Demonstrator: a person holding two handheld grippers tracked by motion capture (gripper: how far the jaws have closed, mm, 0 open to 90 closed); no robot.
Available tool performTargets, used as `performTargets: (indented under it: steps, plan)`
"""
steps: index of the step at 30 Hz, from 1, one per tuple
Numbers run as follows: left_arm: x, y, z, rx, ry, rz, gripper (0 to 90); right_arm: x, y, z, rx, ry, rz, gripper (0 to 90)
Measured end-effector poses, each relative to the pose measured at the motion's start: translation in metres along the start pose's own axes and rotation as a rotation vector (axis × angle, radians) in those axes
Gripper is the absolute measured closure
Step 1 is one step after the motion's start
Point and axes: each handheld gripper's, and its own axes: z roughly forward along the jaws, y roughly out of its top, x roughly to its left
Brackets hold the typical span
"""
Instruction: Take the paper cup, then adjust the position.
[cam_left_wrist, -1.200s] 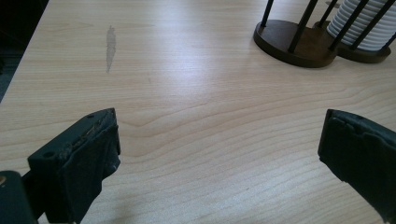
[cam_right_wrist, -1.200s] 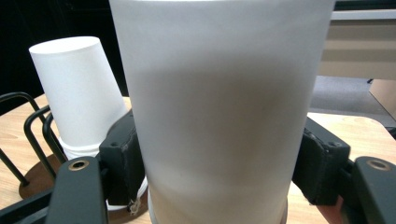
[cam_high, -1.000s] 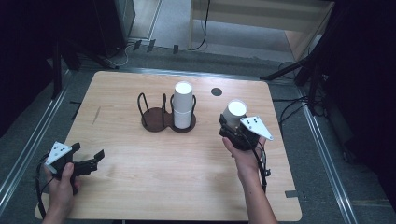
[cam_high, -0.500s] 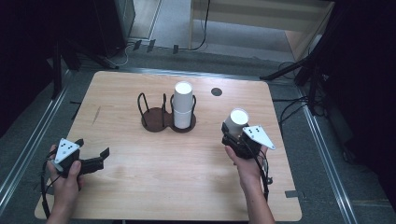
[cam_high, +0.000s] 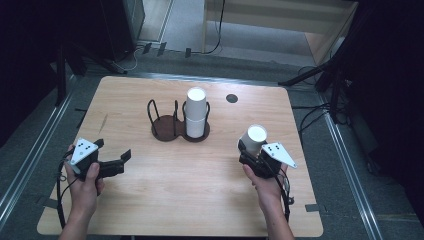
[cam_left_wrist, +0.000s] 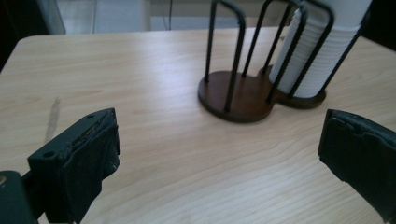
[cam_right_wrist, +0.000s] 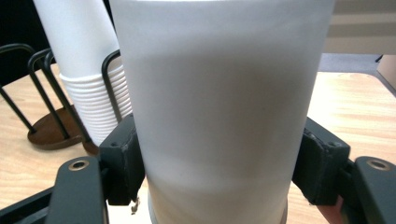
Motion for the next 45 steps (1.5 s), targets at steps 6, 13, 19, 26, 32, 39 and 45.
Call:
performTargets:
  steps: [6, 13, 19, 26, 32, 39, 45]
  plan:
    - [-0.018, 0.017, 0.007, -0.017, -0.042, 0.016, 0.0, 0.003, -0.005, -0.001, 0.018, 0.007, -0.003, 28.8]
    - [-0.041, 0.018, 0.017, -0.003, -0.116, 0.048, 0.0, 0.014, -0.010, 0.001, 0.028, 0.025, -0.029, 28.9]
    - [-0.056, 0.022, 0.016, 0.004, -0.181, 0.069, 0.0, 0.029, -0.012, 0.001, 0.027, 0.031, -0.066, 29.3]
    - [-0.066, 0.022, 0.022, 0.027, -0.244, 0.073, 0.0, 0.043, -0.012, -0.001, 0.024, 0.025, -0.110, 29.5]
    - [-0.073, 0.024, 0.026, 0.042, -0.265, 0.052, 6.0, 0.053, -0.016, 0.000, 0.022, 0.006, -0.177, 29.5]
    - [-0.084, 0.025, 0.027, 0.052, -0.294, 0.070, 6.6, 0.068, -0.020, 0.001, 0.023, 0.005, -0.240, 29.5]
    - [-0.092, 0.025, 0.027, 0.062, -0.319, 0.085, 6.7, 0.078, -0.024, 0.002, 0.025, -0.010, -0.292, 29.4]
